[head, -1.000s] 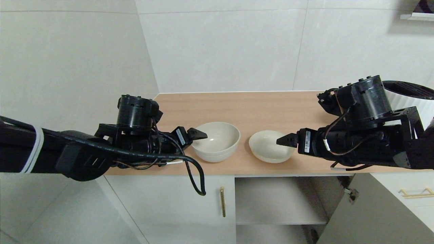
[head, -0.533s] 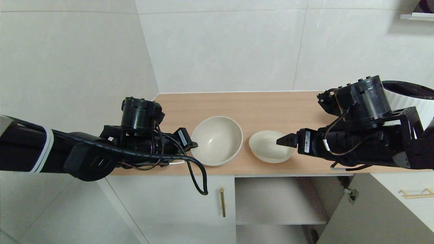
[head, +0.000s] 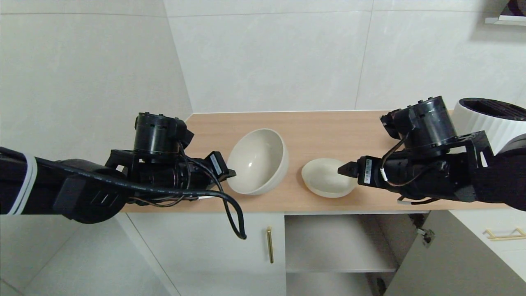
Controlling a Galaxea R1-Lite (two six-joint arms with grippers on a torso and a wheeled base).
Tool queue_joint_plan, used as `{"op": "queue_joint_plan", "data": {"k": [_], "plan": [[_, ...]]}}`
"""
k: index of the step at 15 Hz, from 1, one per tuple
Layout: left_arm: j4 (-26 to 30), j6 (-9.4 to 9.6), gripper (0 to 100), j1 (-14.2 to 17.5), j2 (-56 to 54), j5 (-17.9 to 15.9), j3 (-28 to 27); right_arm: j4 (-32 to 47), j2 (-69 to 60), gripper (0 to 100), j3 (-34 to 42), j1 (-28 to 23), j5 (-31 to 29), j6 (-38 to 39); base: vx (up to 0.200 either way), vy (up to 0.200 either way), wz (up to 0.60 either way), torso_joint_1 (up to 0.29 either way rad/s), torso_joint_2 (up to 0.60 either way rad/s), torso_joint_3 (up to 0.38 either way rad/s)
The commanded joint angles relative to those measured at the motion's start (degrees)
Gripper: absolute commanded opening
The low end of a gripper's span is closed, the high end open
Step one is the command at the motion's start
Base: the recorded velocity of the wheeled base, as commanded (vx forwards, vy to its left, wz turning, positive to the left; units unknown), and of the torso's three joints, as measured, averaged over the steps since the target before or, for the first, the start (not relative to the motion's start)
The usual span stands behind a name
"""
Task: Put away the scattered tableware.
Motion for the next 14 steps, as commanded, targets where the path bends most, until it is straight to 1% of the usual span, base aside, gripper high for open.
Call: {"op": "queue_joint_plan", "data": {"k": [1,3,8,10,14], "plan": [[0.1,-0.01,0,0.0,-1.2,0.0,0.1,-0.1,4.3,100,-1.4,-0.5,-1.7,-0.2,0.0,0.0,0.0,0.0,0.0,0.0],[0.1,-0.01,0,0.0,-1.1,0.0,0.3,-0.4,6.9,100,-2.0,-1.9,-3.9,-1.8,0.0,0.0,0.0,0.0,0.0,0.0],[0.1,-0.01,0,0.2,-1.1,0.0,0.3,-1.1,12.1,100,-5.2,-3.7,-7.6,-1.4,0.0,0.0,0.0,0.0,0.0,0.0],[0.1,-0.01,0,0.2,-1.0,0.0,0.3,-2.5,12.7,100,-5.3,-4.2,-7.6,-1.5,0.0,0.0,0.0,0.0,0.0,0.0],[0.1,-0.01,0,0.2,-1.0,0.0,0.3,-2.7,13.7,100,-5.3,-4.3,-7.6,-1.5,0.0,0.0,0.0,0.0,0.0,0.0]]}}
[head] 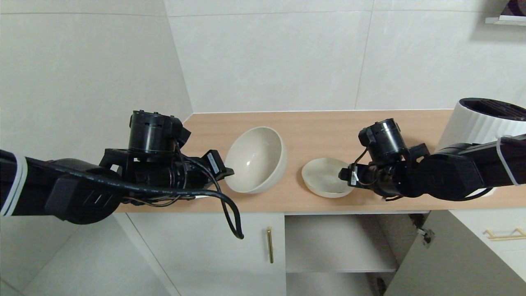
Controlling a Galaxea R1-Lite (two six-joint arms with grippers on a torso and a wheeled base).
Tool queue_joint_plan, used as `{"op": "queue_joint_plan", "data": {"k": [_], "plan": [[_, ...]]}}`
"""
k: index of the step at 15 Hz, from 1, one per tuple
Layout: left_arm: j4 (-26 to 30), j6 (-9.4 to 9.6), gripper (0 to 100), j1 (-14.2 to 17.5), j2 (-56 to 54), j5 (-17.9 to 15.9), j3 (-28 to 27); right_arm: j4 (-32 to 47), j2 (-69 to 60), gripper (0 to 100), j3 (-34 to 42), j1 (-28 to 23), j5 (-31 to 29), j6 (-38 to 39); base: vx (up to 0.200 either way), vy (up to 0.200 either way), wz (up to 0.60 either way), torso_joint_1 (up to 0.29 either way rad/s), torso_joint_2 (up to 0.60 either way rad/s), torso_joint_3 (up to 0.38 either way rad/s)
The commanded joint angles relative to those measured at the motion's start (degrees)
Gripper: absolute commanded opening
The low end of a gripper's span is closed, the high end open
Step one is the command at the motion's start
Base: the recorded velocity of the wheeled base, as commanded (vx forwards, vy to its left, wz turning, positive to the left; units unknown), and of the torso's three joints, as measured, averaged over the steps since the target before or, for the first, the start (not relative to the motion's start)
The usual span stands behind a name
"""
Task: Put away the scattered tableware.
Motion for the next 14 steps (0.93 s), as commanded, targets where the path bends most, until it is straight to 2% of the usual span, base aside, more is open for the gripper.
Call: {"op": "queue_joint_plan", "data": {"k": [1,6,7,14], "plan": [[0.0,-0.02,0,0.0,-0.1,0.0,0.0,0.0,0.7,100,0.0,0.0,0.0,0.0,0.0,0.0,0.0,0.0,0.0,0.0],[0.1,-0.02,0,0.0,0.0,0.0,0.0,0.0,1.0,100,0.0,0.0,0.0,-0.1,0.0,0.0,0.0,0.0,0.0,0.0],[0.1,-0.02,0,0.0,0.0,0.0,0.0,0.0,1.0,0,-0.1,0.0,0.0,0.1,0.0,0.0,0.0,0.0,0.0,0.0],[0.1,-0.02,0,0.1,-0.6,0.1,0.3,0.1,-1.2,0,0.3,0.0,0.2,0.1,0.0,0.0,0.0,0.0,0.0,0.0]]}}
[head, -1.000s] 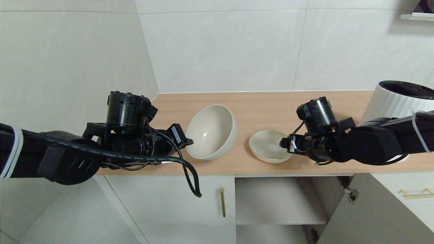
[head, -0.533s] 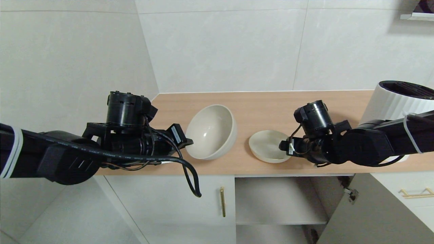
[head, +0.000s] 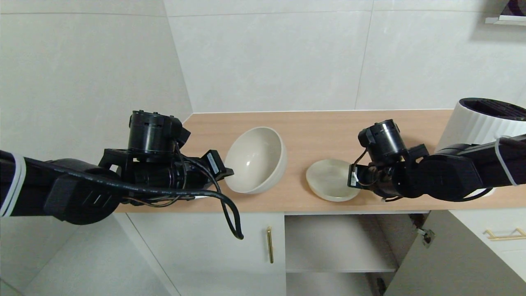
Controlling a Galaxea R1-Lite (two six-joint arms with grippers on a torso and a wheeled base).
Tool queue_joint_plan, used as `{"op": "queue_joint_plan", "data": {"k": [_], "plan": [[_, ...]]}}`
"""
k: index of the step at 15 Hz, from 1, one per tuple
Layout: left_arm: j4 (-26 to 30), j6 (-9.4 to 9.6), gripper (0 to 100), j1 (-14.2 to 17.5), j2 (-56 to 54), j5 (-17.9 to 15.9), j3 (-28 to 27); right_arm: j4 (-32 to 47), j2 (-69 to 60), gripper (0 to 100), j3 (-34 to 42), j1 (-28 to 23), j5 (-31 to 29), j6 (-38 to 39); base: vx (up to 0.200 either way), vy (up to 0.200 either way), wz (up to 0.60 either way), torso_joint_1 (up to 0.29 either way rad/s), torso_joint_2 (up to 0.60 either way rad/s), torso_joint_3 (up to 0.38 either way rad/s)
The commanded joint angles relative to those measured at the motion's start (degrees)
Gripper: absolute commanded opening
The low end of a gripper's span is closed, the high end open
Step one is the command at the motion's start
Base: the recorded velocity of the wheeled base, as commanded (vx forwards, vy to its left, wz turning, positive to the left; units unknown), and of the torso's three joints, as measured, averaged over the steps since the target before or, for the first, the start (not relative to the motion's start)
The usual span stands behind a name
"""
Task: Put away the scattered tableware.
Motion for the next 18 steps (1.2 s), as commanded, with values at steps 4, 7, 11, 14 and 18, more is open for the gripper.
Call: {"op": "queue_joint_plan", "data": {"k": [4,7,11,14,18], "plan": [[0.1,1.3,0,0.1,-4.5,0.0,3.2,0.5,-8.2,0,4.3,0.3,2.7,-0.6,0.0,0.0,0.0,0.0,0.0,0.0],[0.1,3.76,0,0.2,-9.4,0.0,7.1,6.7,-16.1,0,6.6,1.6,10.1,-0.7,0.0,0.0,0.0,0.0,0.0,0.0],[2.8,9.56,0,0.4,-14.8,0.0,11.5,15.9,-23.2,0,8.4,1.8,16.6,-0.7,0.0,0.0,0.0,0.0,0.0,0.0],[8.2,17.12,0,0.3,-18.0,0.1,13.1,15.9,-26.8,0,12.3,1.8,18.3,-4.5,0.0,0.0,0.0,0.0,0.0,0.0],[10.4,20.46,0,0.0,-17.8,0.1,13.7,15.9,-27.2,0,13.4,1.8,18.2,-4.8,0.0,0.0,0.0,0.0,0.0,0.0]]}}
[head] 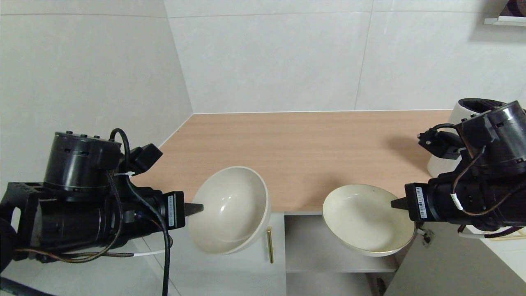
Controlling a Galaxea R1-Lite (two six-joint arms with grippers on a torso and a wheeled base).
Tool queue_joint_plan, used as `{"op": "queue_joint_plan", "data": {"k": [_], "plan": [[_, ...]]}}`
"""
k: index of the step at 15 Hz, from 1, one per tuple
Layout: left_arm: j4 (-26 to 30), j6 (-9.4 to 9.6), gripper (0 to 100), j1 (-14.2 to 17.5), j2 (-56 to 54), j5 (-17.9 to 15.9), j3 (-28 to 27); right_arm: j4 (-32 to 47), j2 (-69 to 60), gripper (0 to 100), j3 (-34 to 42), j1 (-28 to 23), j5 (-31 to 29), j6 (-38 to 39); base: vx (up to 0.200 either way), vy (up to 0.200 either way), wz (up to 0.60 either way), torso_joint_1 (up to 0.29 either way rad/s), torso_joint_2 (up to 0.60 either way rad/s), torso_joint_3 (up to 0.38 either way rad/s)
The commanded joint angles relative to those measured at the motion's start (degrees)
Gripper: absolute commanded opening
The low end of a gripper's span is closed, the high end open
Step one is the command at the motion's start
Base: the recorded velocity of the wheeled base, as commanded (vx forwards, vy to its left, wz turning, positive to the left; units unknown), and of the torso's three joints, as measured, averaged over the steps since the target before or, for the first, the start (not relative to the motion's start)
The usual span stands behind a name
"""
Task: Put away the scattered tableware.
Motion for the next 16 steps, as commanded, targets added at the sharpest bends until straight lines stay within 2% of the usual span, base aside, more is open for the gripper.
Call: {"op": "queue_joint_plan", "data": {"k": [1,2,12,14,16], "plan": [[0.0,-0.03,0,-0.1,-0.1,0.0,0.2,0.0,-0.4,0,0.4,0.0,0.0,-0.2,-0.2,0.0,0.0,0.002,0.0,0.007],[-0.1,-0.03,0,-0.1,-0.1,0.0,0.2,0.0,0.1,0,0.5,0.0,0.0,-1.1,-0.2,0.0,0.0,-0.002,0.0,0.002],[0.0,0.23,0,-0.1,-0.4,0.0,0.2,-0.1,1.4,0,1.3,0.0,-0.1,-1.2,0.0,0.0,0.0,0.0,0.0,0.0],[0.0,2.52,0,-0.1,-0.5,0.1,1.1,-0.1,1.6,0,1.4,0.0,-0.1,-1.2,0.0,0.0,0.0,0.0,0.0,0.0],[0.0,3.13,0,-0.1,-0.5,0.1,1.4,-0.1,1.6,0,1.5,0.0,-0.1,-1.2,0.0,0.0,0.0,-0.093,0.22,0.124]]}}
